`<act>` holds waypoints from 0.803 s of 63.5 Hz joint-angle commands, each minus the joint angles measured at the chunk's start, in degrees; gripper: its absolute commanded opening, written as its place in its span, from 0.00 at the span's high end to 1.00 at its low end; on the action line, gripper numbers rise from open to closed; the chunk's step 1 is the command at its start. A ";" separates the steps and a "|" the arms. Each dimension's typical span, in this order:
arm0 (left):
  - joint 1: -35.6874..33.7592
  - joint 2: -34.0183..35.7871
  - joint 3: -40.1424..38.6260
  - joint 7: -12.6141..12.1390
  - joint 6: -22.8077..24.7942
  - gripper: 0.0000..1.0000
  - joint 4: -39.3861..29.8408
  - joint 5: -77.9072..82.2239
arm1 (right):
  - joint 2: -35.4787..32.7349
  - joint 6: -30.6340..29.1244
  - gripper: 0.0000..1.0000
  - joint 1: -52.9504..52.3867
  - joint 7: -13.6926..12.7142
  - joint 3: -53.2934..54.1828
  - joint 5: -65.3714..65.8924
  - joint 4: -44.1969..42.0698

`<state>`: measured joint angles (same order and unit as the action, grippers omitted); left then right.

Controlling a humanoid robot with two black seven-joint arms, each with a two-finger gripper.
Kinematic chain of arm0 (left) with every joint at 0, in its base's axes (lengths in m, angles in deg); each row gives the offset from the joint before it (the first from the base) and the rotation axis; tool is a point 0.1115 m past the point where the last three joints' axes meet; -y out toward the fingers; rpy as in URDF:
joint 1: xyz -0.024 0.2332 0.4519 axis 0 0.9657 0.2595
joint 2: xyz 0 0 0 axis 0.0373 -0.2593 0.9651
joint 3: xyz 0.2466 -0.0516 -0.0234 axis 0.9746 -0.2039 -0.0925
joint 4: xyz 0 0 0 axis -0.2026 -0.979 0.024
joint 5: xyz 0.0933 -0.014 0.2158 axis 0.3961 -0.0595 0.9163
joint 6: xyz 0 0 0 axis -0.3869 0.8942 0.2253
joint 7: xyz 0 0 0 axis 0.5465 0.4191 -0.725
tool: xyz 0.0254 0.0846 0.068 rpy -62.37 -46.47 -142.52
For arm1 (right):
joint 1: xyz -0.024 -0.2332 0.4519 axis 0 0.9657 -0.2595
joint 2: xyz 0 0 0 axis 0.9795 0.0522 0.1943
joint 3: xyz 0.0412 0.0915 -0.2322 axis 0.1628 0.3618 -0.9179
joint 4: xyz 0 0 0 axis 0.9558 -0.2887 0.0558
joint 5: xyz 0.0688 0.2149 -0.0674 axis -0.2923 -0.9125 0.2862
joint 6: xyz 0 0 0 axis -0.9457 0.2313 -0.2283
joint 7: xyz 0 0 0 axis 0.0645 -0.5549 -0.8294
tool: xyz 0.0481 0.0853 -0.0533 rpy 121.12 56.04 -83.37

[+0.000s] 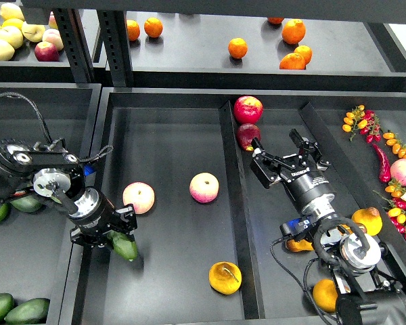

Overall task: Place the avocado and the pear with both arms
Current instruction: 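Lift the avocado with the left gripper and carry it into the avocado bin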

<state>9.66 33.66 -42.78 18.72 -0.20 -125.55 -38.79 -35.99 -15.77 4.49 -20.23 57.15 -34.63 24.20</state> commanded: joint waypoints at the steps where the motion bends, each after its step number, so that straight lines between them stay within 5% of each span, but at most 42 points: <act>1: -1.77 3.89 0.50 0.00 -0.02 0.65 -0.50 -0.02 | 0.00 -0.03 0.00 -0.09 -0.03 -0.18 -0.08 0.07; 30: -0.37 24.01 0.67 0.00 -0.02 0.65 -3.67 7.44 | 0.00 -0.20 0.00 -5.19 -0.03 0.70 -4.47 -0.90; 51: 5.96 27.18 -2.84 0.00 -0.02 0.64 -3.40 12.55 | 0.00 -0.20 0.00 -6.77 0.06 0.70 -5.62 -1.69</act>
<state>13.55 61.24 -44.03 18.72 -0.21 -129.46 -26.69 -35.98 -15.98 -2.23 -20.24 57.86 -40.22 22.63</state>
